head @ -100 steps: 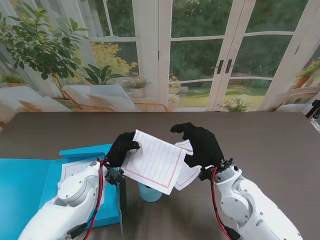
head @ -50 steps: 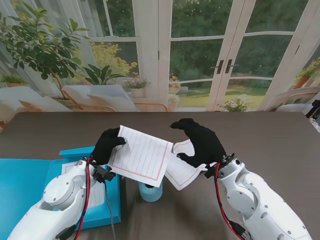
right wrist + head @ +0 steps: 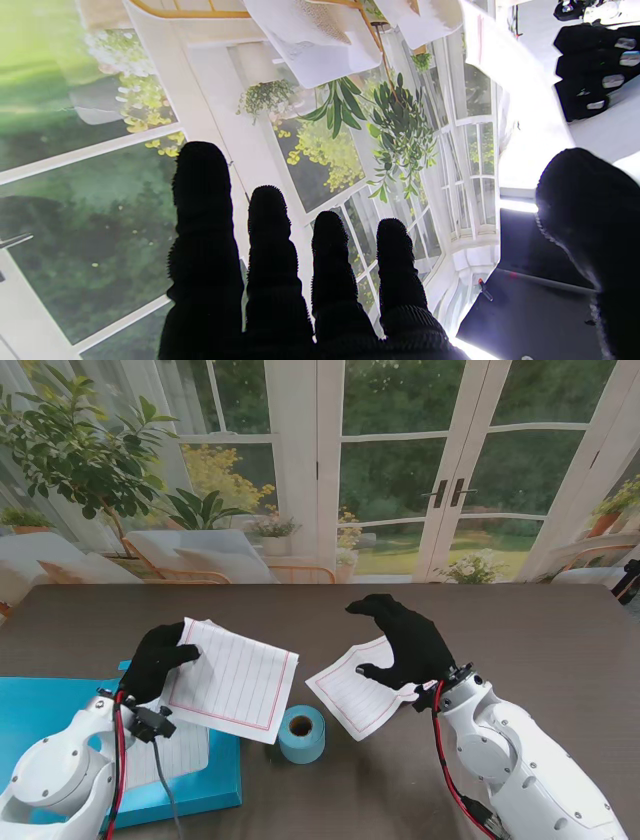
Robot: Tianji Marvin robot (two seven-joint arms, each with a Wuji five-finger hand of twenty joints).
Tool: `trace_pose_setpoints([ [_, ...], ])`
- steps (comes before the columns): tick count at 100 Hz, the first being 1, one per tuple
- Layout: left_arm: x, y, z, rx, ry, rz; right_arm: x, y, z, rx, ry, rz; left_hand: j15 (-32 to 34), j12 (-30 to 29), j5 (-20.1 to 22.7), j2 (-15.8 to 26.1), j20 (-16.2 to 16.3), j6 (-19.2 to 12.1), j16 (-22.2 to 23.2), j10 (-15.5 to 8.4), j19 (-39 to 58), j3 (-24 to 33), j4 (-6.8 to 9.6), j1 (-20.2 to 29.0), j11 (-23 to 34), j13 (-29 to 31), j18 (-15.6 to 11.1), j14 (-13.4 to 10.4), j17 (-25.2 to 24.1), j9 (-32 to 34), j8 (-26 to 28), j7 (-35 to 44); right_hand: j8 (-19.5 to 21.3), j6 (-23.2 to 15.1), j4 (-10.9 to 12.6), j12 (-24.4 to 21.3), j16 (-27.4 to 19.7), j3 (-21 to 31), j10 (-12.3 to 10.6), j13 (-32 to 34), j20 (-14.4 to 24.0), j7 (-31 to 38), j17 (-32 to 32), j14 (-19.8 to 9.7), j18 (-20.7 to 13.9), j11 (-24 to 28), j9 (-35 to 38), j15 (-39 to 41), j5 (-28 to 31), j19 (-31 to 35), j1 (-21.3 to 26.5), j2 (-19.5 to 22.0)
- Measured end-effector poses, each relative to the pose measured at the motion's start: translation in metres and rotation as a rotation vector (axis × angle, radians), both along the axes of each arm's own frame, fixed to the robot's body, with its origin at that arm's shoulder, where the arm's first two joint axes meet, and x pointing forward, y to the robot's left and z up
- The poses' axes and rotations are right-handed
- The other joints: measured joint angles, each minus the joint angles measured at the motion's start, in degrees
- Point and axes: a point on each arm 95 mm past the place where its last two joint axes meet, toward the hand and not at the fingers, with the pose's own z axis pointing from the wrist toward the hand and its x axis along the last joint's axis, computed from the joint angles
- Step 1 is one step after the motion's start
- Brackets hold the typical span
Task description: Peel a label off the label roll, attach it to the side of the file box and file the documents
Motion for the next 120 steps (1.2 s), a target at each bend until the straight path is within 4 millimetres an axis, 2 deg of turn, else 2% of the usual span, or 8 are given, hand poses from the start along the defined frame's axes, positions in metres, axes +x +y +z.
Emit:
trace_pose_setpoints([
  [11,-0.016,0.016,-0.004,0.060,0.012,0.053,0.001,-0.001,-0.001,0.006,0.006,-0.007,0.00,0.17,-0.13,0.00,-0.01,0.01,0.02,0.01,0.00,0.00,-0.01,0.00,0.00,-0.23,0.01,0.00,-0.35,0.00,0.00,0.03,0.00,-0.09,0.00,-0.04,0.00,-0.02,0.02,0.05,-0.02,0.80,0.00,0.00,0.00,-0.03,0.86,0.16,1.77,-0.01,0.01,0.18],
  [43,-0.057,0.059,-0.034,0.205,0.067,0.256,-0.001,0.000,-0.005,0.014,0.034,-0.005,0.01,0.76,-0.48,-0.02,-0.02,0.39,0.70,0.28,0.01,0.00,-0.59,0.47,0.00,-0.60,0.13,-0.01,-1.03,0.00,-0.43,0.16,0.00,-0.50,0.00,-0.55,0.00,-0.08,0.02,1.84,-0.11,0.68,0.00,0.00,0.00,-0.55,2.94,0.99,2.40,-0.01,0.14,1.52],
  [78,-0.077,0.090,-0.072,0.258,0.147,0.475,-0.004,0.000,-0.007,0.021,0.059,-0.001,0.01,0.77,-0.48,-0.03,-0.02,0.40,0.71,0.28,0.01,0.00,-0.59,0.47,0.00,-1.42,0.15,-0.01,-2.22,0.00,-0.48,0.16,0.23,-0.50,0.00,-0.56,0.04,-0.08,0.02,2.46,-0.13,0.69,0.00,0.00,0.00,-0.70,4.27,1.14,2.57,-0.01,0.16,1.82],
  [104,-0.088,0.101,-0.096,0.302,0.247,0.572,-0.004,-0.001,-0.009,0.022,0.072,-0.001,0.01,2.13,-0.58,-0.02,-0.02,0.54,0.74,0.45,-0.21,0.00,-0.79,0.54,-0.24,-3.01,0.18,0.37,-3.86,-0.14,-0.83,0.16,0.67,-0.52,0.00,-0.56,0.04,-0.01,0.02,2.46,-0.13,0.64,0.00,0.00,0.00,-1.19,4.97,1.15,3.74,-0.01,0.53,2.32],
  [109,-0.089,0.102,-0.100,0.306,0.260,0.581,-0.004,-0.001,-0.009,0.023,0.074,-0.001,-0.01,2.57,-1.15,-0.03,0.00,0.95,0.83,0.70,-0.55,0.00,-3.62,1.17,-0.74,-3.68,0.20,0.55,-4.40,-0.32,-1.40,0.16,0.67,-0.52,0.00,-0.56,0.04,-0.06,0.02,2.46,-0.13,0.64,0.00,0.00,0.00,-1.20,4.97,1.16,3.74,-0.01,0.55,2.32],
  [110,-0.089,0.102,-0.101,0.307,0.263,0.583,-0.004,-0.001,-0.009,0.023,0.074,-0.001,-0.01,2.81,-1.17,-0.02,0.01,0.97,0.86,0.70,-0.62,0.00,-3.70,1.24,-0.76,-4.21,0.20,0.59,-4.48,-0.38,-1.53,0.16,0.67,-0.52,0.00,-0.56,0.04,-0.06,0.02,2.46,-0.13,0.64,0.00,0.00,0.00,-1.20,4.97,1.16,3.74,-0.01,0.55,2.32],
  [115,-0.089,0.103,-0.104,0.315,0.281,0.588,-0.004,-0.001,-0.009,0.024,0.075,-0.001,-0.01,3.08,-1.76,-0.03,0.05,1.25,1.35,0.98,-0.69,0.00,-6.25,1.86,-0.92,-4.65,0.22,0.70,-5.13,-0.68,-1.96,0.13,0.67,-0.52,0.00,-0.56,0.04,-0.07,0.02,2.46,-0.13,0.64,0.00,0.00,0.00,-1.21,4.97,1.16,3.74,-0.01,0.55,2.32],
  [120,-0.089,0.104,-0.108,0.329,0.302,0.593,-0.004,0.000,-0.009,0.025,0.076,0.000,-0.01,3.65,-2.16,-0.03,0.11,1.55,1.40,1.17,-0.80,0.00,-9.66,2.84,-1.04,-5.12,0.22,0.82,-5.64,-1.12,-2.58,-0.01,0.67,-0.52,0.00,-0.56,0.04,-0.07,0.02,2.49,-0.13,0.64,0.00,0.00,0.00,-1.21,4.97,1.17,3.74,-0.01,0.55,2.32],
])
